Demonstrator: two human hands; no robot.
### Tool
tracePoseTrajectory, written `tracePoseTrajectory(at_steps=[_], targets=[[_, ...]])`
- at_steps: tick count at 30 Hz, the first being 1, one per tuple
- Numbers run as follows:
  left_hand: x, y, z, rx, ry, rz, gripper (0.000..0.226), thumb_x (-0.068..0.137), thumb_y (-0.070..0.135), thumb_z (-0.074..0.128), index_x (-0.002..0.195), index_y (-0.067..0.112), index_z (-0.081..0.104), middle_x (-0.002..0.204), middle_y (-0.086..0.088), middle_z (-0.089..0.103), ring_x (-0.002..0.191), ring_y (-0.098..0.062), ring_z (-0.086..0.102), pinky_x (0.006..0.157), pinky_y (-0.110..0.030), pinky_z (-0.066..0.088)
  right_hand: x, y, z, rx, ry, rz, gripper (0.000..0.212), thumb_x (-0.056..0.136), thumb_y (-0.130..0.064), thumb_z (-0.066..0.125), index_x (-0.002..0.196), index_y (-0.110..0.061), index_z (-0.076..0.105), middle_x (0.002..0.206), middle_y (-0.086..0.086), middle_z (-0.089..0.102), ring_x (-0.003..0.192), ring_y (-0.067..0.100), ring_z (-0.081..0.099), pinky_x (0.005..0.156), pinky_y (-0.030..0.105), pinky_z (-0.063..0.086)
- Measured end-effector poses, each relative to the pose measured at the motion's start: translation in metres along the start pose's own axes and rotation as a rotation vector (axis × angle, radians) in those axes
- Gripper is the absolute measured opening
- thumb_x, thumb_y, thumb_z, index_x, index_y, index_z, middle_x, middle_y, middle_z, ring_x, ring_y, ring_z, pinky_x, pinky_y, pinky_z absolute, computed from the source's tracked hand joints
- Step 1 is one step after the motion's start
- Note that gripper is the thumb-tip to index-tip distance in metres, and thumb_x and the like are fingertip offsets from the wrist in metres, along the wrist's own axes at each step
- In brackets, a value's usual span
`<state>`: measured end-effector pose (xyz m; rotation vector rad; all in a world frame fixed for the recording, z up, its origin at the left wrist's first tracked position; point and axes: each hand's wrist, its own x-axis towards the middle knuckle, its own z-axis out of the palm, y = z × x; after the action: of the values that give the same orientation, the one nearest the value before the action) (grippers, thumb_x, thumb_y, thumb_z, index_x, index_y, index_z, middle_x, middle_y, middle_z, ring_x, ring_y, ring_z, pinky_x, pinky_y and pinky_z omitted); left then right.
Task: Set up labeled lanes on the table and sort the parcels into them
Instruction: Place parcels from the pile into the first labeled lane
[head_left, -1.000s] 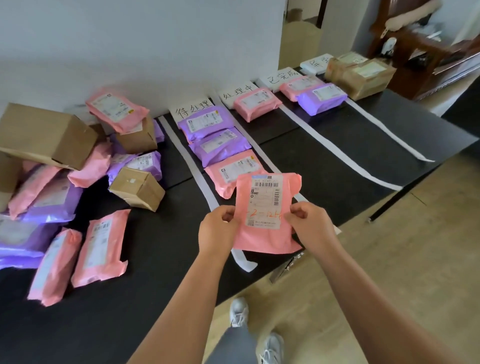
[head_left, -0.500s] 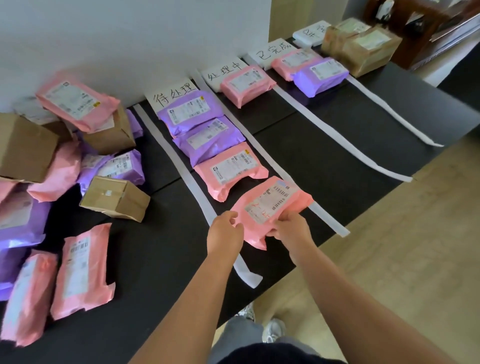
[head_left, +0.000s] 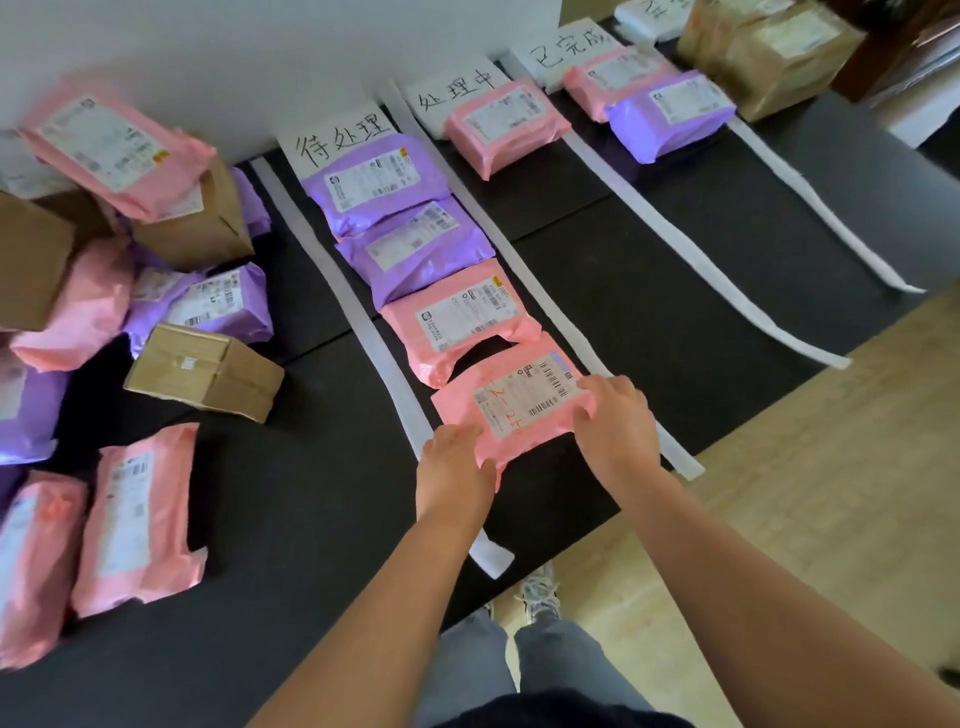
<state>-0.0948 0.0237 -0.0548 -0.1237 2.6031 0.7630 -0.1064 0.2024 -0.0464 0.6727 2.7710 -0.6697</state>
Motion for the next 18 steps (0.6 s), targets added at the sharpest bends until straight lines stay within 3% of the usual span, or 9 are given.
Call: tracePoseTrajectory(at_steps=[3,6,12,15,18], targets=[[-0.004,0.004,0.006,0.115,0.016,-0.033,0.045,0.098,0.028,0.055,0.142,0.028,0.046,0.135,-0.002,0.047,0.123,-0.021,0.045,0.103,-0.034,0.042,0.008,-0.002,-0.002,-0.168,-0.12,-0.081,0.036,0.097,-0.023,0.056,0.133,-0.023,0.053,0.127,0.004,0.053,0.112,0.021,0.055,0.096,0.042,0.051],[-0.005,0.006,0.01,0.241,0.021,-0.08,0.045,0.101,0.033,0.049,0.145,0.031,0.041,0.133,-0.007,0.046,0.123,-0.025,0.044,0.105,-0.037,0.04,0.014,0.001,0.0,-0.163,-0.209,-0.085,0.035,0.098,-0.022,0.055,0.133,-0.022,0.053,0.128,0.005,0.051,0.112,0.022,0.054,0.097,0.041,0.051],[-0.002,0.014,0.01,0.262,0.01,-0.066,0.044,0.103,0.028,0.045,0.146,0.028,0.037,0.143,-0.002,0.041,0.127,-0.023,0.043,0.106,-0.038,0.036,0.025,0.005,0.001,-0.178,-0.296,-0.155,0.043,0.099,-0.015,0.051,0.141,-0.021,0.047,0.134,0.003,0.049,0.117,0.02,0.053,0.098,0.041,0.051],[-0.006,0.01,0.012,0.269,-0.007,-0.081,0.047,0.104,0.035,0.042,0.149,0.029,0.032,0.153,-0.002,0.031,0.136,-0.024,0.035,0.112,-0.042,0.032,0.028,0.006,0.0,-0.22,-0.309,-0.166,0.041,0.098,-0.015,0.051,0.139,-0.02,0.046,0.131,0.004,0.05,0.114,0.02,0.053,0.096,0.04,0.052],[-0.015,0.005,0.011,0.216,0.043,-0.145,0.05,0.104,0.04,0.041,0.15,0.027,0.029,0.158,-0.003,0.024,0.144,-0.025,0.027,0.116,-0.041,0.027,0.024,0.003,0.0,-0.226,-0.208,-0.195,0.037,0.098,-0.02,0.053,0.135,-0.018,0.048,0.126,0.005,0.051,0.111,0.02,0.054,0.095,0.038,0.052]])
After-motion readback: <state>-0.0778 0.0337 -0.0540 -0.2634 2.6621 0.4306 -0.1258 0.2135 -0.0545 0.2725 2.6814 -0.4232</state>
